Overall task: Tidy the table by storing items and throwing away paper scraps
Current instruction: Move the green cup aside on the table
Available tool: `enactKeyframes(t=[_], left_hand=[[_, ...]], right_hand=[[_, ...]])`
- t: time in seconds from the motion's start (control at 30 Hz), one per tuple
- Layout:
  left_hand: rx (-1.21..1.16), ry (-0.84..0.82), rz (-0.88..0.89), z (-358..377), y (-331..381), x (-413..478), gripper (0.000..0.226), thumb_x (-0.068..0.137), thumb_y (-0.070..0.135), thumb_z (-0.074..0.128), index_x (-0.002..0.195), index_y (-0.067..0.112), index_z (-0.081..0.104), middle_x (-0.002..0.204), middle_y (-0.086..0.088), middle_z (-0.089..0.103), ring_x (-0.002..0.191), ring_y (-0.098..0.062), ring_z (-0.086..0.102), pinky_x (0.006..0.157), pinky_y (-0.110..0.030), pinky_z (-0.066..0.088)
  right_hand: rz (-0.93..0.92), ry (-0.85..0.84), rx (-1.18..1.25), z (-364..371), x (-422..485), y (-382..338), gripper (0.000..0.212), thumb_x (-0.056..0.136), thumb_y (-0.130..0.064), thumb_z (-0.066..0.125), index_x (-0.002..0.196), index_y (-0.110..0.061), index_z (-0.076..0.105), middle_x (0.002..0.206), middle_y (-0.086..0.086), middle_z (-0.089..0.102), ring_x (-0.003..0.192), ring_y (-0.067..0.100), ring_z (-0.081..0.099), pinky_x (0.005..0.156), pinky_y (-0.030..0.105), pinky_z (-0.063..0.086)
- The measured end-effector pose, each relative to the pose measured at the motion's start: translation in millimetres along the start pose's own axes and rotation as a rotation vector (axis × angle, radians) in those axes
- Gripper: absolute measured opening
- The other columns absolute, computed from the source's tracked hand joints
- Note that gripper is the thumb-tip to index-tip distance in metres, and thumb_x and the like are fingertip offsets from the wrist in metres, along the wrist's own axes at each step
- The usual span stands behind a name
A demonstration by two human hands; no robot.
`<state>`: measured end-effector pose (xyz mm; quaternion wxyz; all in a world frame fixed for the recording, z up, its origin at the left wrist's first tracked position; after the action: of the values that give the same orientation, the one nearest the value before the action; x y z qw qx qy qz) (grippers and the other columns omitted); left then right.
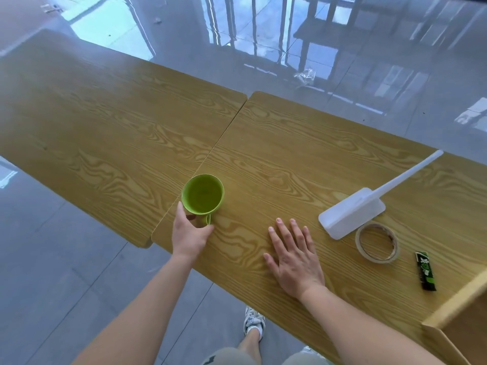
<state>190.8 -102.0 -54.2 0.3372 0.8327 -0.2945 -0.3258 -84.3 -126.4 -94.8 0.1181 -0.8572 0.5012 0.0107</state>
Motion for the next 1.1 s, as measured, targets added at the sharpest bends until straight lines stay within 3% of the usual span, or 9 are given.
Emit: enactKeyframes(t=[0.3,0.43,0.53,0.67,0.77,0.83,0.9,0.97,1.1], left_hand=[[0.026,0.050,-0.020,-14.7,5.3,20.5,0.081,0.075,0.010,0.072,0.146,0.025,0.037,0.102,0.009,0.064,0.089,-0.006,0.060,0.080,-0.030,0.047],[0.046,0.051,0.038,-17.1,3.7,22.7,0.032,0.080,0.024,0.076,0.100,0.040,0.058,0.093,0.010,0.070,0.081,-0.019,0.070,0.083,-0.043,0.056],[0.061,0.082,0.065,-20.2,-0.6,23.1,0.015,0.083,0.024,0.074,0.087,0.035,0.064,0.081,0.007,0.071,0.076,-0.020,0.071,0.082,-0.047,0.056],[0.022,0.167,0.025,-26.6,-4.8,21.7,0.041,0.083,0.024,0.077,0.121,0.014,0.067,0.064,0.020,0.064,0.074,-0.012,0.070,0.084,-0.037,0.055],[-0.021,0.167,-0.010,-27.9,-6.9,19.5,0.017,0.083,0.021,0.077,0.099,0.024,0.073,0.064,0.012,0.070,0.071,-0.016,0.071,0.081,-0.043,0.058],[-0.009,0.181,-0.018,-29.0,-7.6,17.9,0.019,0.084,0.020,0.076,0.078,0.036,0.066,0.066,0.007,0.072,0.071,-0.018,0.072,0.080,-0.047,0.059],[-0.013,0.190,-0.034,-30.9,-10.1,16.3,0.008,0.084,0.021,0.076,0.086,0.027,0.071,0.072,0.005,0.074,0.074,-0.019,0.072,0.081,-0.046,0.059],[-0.016,0.187,-0.048,-31.1,-14.2,16.9,0.020,0.084,0.022,0.076,0.102,0.014,0.072,0.081,0.000,0.075,0.081,-0.021,0.072,0.084,-0.045,0.058],[-0.049,0.181,-0.067,-30.4,-18.6,14.6,0.028,0.083,0.022,0.077,0.108,0.012,0.071,0.088,-0.002,0.075,0.085,-0.023,0.072,0.086,-0.046,0.058]], right_hand=[[0.001,-0.001,-0.006,-0.2,0.9,0.0,0.067,0.096,-0.062,0.029,0.152,-0.025,0.027,0.163,0.000,0.015,0.151,0.028,0.006,0.119,0.052,0.009],[0.000,0.000,-0.013,1.4,0.6,0.3,0.067,0.096,-0.062,0.027,0.152,-0.026,0.026,0.163,-0.001,0.014,0.151,0.028,0.005,0.119,0.052,0.009],[0.002,0.003,-0.012,2.4,0.8,0.6,0.067,0.096,-0.062,0.028,0.152,-0.026,0.027,0.163,-0.001,0.014,0.151,0.027,0.005,0.119,0.051,0.009],[0.004,0.003,-0.016,3.7,0.6,1.2,0.067,0.095,-0.062,0.029,0.152,-0.026,0.027,0.163,-0.001,0.015,0.151,0.027,0.006,0.119,0.051,0.010],[0.003,0.002,-0.015,5.0,0.6,1.7,0.067,0.096,-0.062,0.028,0.152,-0.026,0.026,0.163,-0.002,0.014,0.151,0.026,0.004,0.119,0.051,0.008],[0.003,0.007,-0.005,4.7,1.1,1.8,0.067,0.095,-0.061,0.030,0.152,-0.026,0.027,0.163,-0.001,0.014,0.151,0.026,0.004,0.119,0.051,0.009],[0.001,0.009,-0.005,4.5,1.1,1.4,0.066,0.095,-0.061,0.031,0.152,-0.026,0.027,0.163,-0.001,0.014,0.151,0.026,0.004,0.119,0.051,0.009],[0.000,0.013,-0.007,4.3,0.9,1.4,0.066,0.096,-0.061,0.030,0.152,-0.026,0.026,0.163,-0.002,0.014,0.151,0.026,0.003,0.119,0.051,0.008],[0.001,0.011,-0.005,4.2,0.4,1.4,0.066,0.096,-0.061,0.030,0.152,-0.026,0.026,0.163,-0.002,0.013,0.151,0.025,0.003,0.119,0.051,0.008]])
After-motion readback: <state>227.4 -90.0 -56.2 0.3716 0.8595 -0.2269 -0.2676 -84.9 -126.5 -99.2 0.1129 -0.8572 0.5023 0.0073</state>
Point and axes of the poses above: each hand's wrist, its own x-axis towards the middle knuckle, its own z-axis out of the palm, y = z × x, the point moved 6 cm from there along x, towards the middle knuckle
